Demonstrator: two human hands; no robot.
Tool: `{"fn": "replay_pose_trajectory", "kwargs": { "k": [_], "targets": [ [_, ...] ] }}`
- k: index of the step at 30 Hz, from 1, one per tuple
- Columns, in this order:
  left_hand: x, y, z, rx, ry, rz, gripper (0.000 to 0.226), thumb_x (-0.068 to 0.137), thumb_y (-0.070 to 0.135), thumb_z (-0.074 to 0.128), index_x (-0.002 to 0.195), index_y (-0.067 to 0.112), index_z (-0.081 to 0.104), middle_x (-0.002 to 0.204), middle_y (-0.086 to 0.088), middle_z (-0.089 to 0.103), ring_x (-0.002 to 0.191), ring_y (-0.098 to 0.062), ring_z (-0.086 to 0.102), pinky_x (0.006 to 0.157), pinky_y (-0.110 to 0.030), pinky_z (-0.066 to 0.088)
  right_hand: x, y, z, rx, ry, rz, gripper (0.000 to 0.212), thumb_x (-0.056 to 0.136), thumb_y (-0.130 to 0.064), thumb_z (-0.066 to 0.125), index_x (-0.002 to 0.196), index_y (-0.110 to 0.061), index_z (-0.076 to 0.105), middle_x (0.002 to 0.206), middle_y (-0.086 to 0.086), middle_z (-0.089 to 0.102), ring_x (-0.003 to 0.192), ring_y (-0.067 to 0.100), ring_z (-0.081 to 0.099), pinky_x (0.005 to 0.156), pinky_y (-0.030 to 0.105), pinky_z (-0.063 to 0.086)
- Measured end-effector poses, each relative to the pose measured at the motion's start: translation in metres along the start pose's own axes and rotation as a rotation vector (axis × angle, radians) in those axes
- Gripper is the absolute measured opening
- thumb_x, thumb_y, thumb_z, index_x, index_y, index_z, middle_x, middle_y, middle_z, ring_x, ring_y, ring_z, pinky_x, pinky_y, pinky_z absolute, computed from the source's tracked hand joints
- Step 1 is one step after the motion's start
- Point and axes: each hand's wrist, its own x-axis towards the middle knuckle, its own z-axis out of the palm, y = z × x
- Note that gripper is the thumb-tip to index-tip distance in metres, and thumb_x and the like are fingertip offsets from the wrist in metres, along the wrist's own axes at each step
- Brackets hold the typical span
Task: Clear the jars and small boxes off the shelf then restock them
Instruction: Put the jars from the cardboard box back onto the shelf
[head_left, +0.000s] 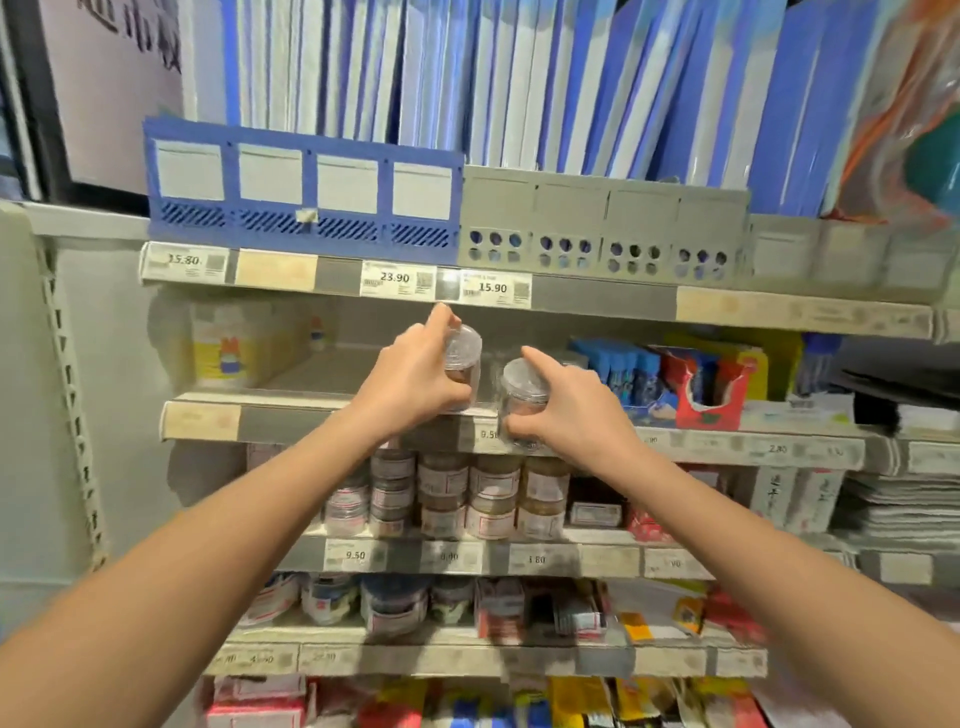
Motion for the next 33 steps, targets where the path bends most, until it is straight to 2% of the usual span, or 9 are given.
{"fn": "replay_pose_trajectory", "kwargs": {
  "k": [5, 8, 11, 13, 17, 19, 27, 31, 33],
  "targets": [
    [0.028, -0.020, 0.030, -0.021, 0.015, 0.008, 0.066, 0.067, 0.025, 0.077, 0.121, 0.021, 0.040, 0.110, -0.008, 0.059, 0.096, -0.028, 0.056, 0.072, -0.032, 0.040, 0.010, 0.019, 0.002, -0.054, 0.048, 0.039, 0.087, 0.075, -0.042, 0.068, 0.150, -0.030, 0.024, 0.114, 0.008, 0.058, 0.113, 0.025, 0.051, 0.081, 0.036, 0.047],
    [0.037, -0.024, 0.042, -0.040, 0.028, -0.005, 0.058, 0.073, 0.028, 0.077, 0.117, 0.016, 0.041, 0.092, -0.007, 0.061, 0.086, -0.028, 0.058, 0.068, -0.035, 0.041, 0.016, 0.031, 0.002, -0.067, 0.100, 0.101, 0.086, 0.074, -0.044, 0.066, 0.149, -0.030, 0.025, 0.102, 0.008, 0.061, 0.106, 0.026, 0.055, 0.078, 0.035, 0.047],
    [0.045, -0.025, 0.048, -0.032, -0.014, -0.034, 0.053, 0.076, 0.031, 0.078, 0.112, 0.011, 0.045, 0.078, -0.003, 0.055, 0.080, -0.028, 0.058, 0.064, -0.033, 0.040, 0.020, 0.045, 0.003, -0.079, 0.118, 0.132, 0.088, 0.070, -0.049, 0.063, 0.148, -0.030, 0.028, 0.086, 0.005, 0.063, 0.100, 0.030, 0.056, 0.084, 0.041, 0.049],
    [0.050, -0.026, 0.053, -0.022, -0.062, -0.067, 0.045, 0.075, 0.034, 0.078, 0.099, 0.010, 0.048, 0.074, 0.000, 0.052, 0.079, -0.027, 0.058, 0.063, -0.033, 0.038, 0.022, 0.051, 0.002, -0.096, 0.117, 0.135, 0.088, 0.070, -0.051, 0.063, 0.148, -0.029, 0.029, 0.079, 0.003, 0.061, 0.102, 0.031, 0.053, 0.088, 0.043, 0.047],
    [0.055, -0.036, 0.061, -0.036, -0.128, -0.161, 0.043, 0.074, 0.044, 0.078, 0.078, 0.014, 0.047, 0.076, -0.001, 0.054, 0.075, -0.023, 0.054, 0.062, -0.035, 0.041, 0.021, 0.052, 0.000, -0.141, 0.124, 0.120, 0.085, 0.076, -0.050, 0.063, 0.150, -0.030, 0.025, 0.094, 0.006, 0.062, 0.117, 0.030, 0.041, 0.096, 0.040, 0.037],
    [0.057, -0.040, 0.061, -0.041, -0.157, -0.182, 0.047, 0.072, 0.049, 0.077, 0.082, 0.011, 0.051, 0.082, -0.005, 0.059, 0.078, -0.024, 0.057, 0.065, -0.036, 0.045, 0.022, 0.052, 0.001, -0.106, 0.126, 0.127, 0.084, 0.077, -0.048, 0.063, 0.150, -0.031, 0.024, 0.099, 0.005, 0.061, 0.121, 0.028, 0.036, 0.098, 0.039, 0.035],
    [0.061, -0.034, 0.052, 0.015, -0.255, -0.134, 0.045, 0.076, 0.048, 0.074, 0.083, 0.014, 0.045, 0.080, 0.000, 0.053, 0.078, -0.020, 0.053, 0.060, -0.031, 0.040, 0.037, 0.054, 0.000, -0.139, 0.110, 0.152, 0.081, 0.079, -0.049, 0.063, 0.149, -0.027, 0.028, 0.121, 0.012, 0.058, 0.126, 0.032, 0.033, 0.098, 0.042, 0.035],
    [0.060, -0.032, 0.052, 0.026, -0.236, -0.110, 0.044, 0.078, 0.047, 0.073, 0.087, 0.014, 0.046, 0.077, 0.005, 0.048, 0.073, -0.016, 0.049, 0.053, -0.027, 0.034, 0.045, 0.055, -0.002, -0.144, 0.092, 0.157, 0.079, 0.081, -0.049, 0.061, 0.147, -0.022, 0.029, 0.121, 0.013, 0.059, 0.127, 0.034, 0.032, 0.098, 0.044, 0.036],
    [0.059, -0.031, 0.052, 0.043, -0.228, -0.100, 0.042, 0.079, 0.046, 0.073, 0.080, 0.016, 0.042, 0.075, 0.006, 0.045, 0.070, -0.015, 0.045, 0.052, -0.026, 0.032, 0.046, 0.056, -0.002, -0.145, 0.093, 0.157, 0.077, 0.081, -0.049, 0.061, 0.146, -0.020, 0.031, 0.120, 0.013, 0.060, 0.125, 0.035, 0.033, 0.097, 0.044, 0.037]
  ]
}}
